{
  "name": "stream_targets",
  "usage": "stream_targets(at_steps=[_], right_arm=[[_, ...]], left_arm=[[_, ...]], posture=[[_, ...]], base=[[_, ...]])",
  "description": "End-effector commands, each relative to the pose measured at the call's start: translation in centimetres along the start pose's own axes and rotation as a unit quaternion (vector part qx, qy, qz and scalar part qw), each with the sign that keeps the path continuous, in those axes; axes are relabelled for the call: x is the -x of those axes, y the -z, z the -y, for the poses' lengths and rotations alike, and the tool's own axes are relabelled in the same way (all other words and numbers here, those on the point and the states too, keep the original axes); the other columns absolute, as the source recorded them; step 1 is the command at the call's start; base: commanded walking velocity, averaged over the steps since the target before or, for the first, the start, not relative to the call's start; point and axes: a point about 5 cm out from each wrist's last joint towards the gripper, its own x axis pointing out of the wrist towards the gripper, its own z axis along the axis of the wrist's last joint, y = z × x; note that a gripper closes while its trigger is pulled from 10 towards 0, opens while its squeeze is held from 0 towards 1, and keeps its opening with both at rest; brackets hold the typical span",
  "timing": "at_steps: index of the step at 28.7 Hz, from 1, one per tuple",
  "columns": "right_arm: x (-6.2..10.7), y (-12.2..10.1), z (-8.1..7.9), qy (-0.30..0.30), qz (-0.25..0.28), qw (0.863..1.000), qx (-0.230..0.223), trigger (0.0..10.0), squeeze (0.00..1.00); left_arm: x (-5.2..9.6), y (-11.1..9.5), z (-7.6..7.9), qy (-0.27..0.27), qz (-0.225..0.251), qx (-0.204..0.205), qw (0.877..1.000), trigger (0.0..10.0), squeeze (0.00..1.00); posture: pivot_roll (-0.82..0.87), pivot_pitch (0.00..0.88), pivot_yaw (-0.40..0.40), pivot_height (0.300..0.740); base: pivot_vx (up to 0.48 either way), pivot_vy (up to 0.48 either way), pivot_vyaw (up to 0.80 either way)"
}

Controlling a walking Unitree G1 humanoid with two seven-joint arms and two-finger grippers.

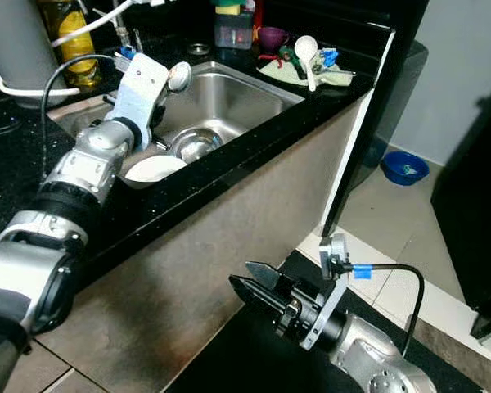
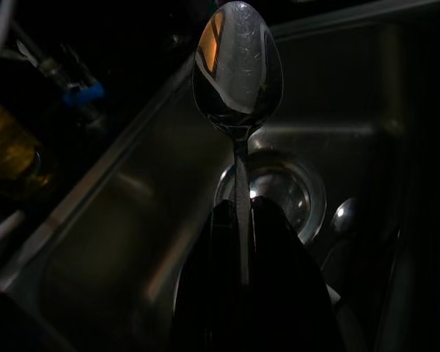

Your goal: Kitchen organization

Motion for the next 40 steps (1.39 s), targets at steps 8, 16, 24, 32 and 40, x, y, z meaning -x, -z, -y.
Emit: stream_targets(at_steps=[8, 16, 24, 32, 40], right_arm=[[0.2, -0.1, -0.4, 0.008, -0.004, 1.0, 0.008, 10.0, 0.0], [0.3, 0.0, -0.4, 0.01, -0.004, 1.0, 0.008, 10.0, 0.0], [0.2, -0.2, -0.4, 0.016, 0.003, 1.0, 0.013, 10.0, 0.0], [0.2, -0.4, -0.4, 0.017, 0.01, 0.999, 0.046, 10.0, 0.0], [0.0, -0.4, -0.3, 0.0, 0.009, 0.999, 0.034, 10.0, 0.0]], left_arm=[[-0.1, 2.9, 1.5, 0.03, -0.066, 0.013, 0.997, 10.0, 0.0], [-0.1, 3.6, 1.9, 0.034, -0.079, 0.017, 0.996, 10.0, 0.59], [-0.2, 3.1, 0.9, 0.004, -0.062, 0.026, 0.998, 10.0, 1.0], [0.1, 0.0, -1.9, -0.076, 0.025, 0.055, 0.995, 10.0, 0.0], [2.0, -3.0, -5.2, -0.149, 0.11, 0.07, 0.98, 10.0, 0.0]], posture=[[-0.02, 0.066, -0.034, 0.74], [-0.02, 0.068, -0.032, 0.74], [-0.02, 0.064, -0.029, 0.74], [0.0, 0.061, -0.032, 0.74], [0.03, 0.056, -0.035, 0.74]], base=[[0.0, 0.0, 0.0], [0.0, 0.0, 0.0], [0.0, 0.0, 0.0], [0.0, 0.0, 0.1], [0.0, 0.0, 0.8]])
